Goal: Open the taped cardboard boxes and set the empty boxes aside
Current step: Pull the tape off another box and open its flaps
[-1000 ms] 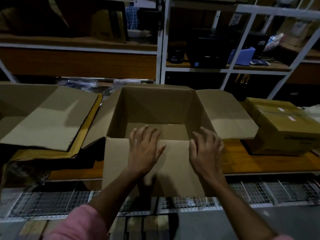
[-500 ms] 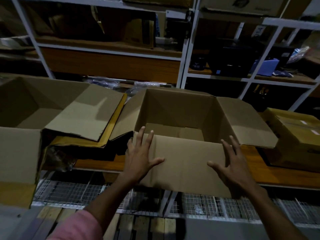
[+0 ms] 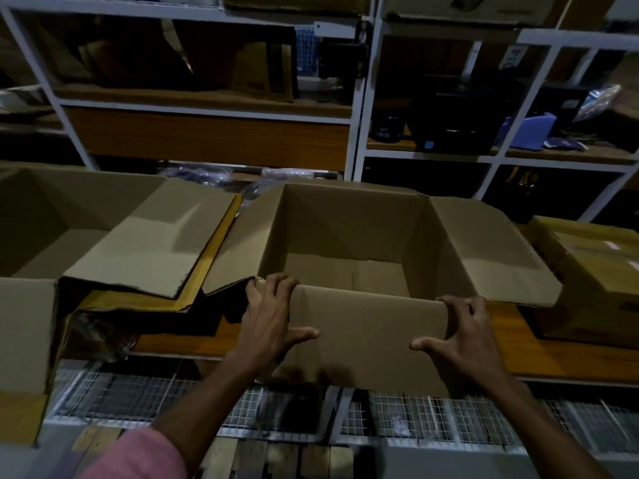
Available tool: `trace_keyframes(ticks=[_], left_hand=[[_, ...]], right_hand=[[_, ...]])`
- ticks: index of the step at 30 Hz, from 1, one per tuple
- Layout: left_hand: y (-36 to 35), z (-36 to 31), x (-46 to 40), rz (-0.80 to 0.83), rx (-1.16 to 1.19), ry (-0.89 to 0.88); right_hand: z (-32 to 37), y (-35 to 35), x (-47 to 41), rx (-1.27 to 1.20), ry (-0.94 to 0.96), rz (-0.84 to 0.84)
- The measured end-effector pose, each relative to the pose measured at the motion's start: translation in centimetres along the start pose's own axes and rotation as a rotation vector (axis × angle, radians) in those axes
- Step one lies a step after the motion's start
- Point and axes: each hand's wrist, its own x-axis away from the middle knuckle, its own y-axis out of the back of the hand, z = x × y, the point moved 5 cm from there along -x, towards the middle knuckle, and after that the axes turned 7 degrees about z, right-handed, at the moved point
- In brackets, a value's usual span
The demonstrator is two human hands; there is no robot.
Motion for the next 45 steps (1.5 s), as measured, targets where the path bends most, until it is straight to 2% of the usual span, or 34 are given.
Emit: trace_keyframes(ticks=[11, 15, 19, 22, 26, 31, 37, 45], left_hand=[[3.8, -7.0, 0.1, -0.161, 0.034, -0.161], [7.8, -8.2, 1.0, -0.288, 0.033, -0.263], [13.9, -6.5, 2.7, -0.433, 0.049, -0.393], [19.5, -3.3, 5.4, -0.528, 0.039, -0.416], [26.5, 2.9, 10.6, -0.640, -0.010, -0.409], [34.2, 13.5, 16.7, -0.707, -0.093, -0.274], [40.3, 23.1, 21.1, -0.743, -0.182, -0.175], [44.7, 33.3, 21.3, -0.767, -0.238, -0.104]], right_hand=[[-0.5, 7.5, 4.0, 0.076, 0.033, -0.253], [2.9, 11.7, 5.9, 0.112, 0.110, -0.361], [9.6, 14.1, 7.4, 0.141, 0.173, -0.488], [16.2, 14.4, 8.9, 0.165, 0.236, -0.557], [25.1, 12.7, 9.9, 0.106, 0.313, -0.570], [36.7, 7.0, 9.6, -0.012, 0.437, -0.538], [47.2, 1.3, 7.4, -0.076, 0.549, -0.489], [57.0, -5.6, 3.2, -0.105, 0.624, -0.417]])
